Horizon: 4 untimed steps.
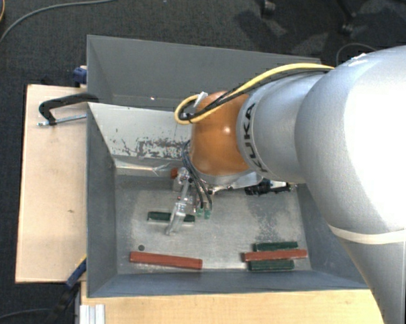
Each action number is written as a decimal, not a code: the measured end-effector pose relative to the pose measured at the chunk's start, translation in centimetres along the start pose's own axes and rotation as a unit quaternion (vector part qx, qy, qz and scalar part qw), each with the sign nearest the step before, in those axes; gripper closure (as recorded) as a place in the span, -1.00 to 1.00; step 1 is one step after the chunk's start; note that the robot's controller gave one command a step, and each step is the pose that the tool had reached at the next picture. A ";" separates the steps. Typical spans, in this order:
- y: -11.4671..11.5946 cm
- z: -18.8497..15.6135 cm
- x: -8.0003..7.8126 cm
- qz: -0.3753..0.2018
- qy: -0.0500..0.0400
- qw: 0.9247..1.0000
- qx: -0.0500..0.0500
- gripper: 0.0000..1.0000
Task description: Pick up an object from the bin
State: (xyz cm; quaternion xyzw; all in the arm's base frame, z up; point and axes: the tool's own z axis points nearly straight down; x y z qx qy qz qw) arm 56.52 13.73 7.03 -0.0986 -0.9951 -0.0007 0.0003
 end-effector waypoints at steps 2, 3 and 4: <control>0.2 -7.4 -0.2 -0.001 -0.006 1.000 -0.002 1.00; 0.3 -8.4 -0.4 -0.001 -0.004 1.000 -0.001 1.00; 0.4 -13.3 -0.6 -0.002 -0.005 1.000 -0.002 1.00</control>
Offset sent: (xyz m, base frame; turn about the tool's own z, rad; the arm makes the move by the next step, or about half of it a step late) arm 0.0000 0.0000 0.0000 0.0000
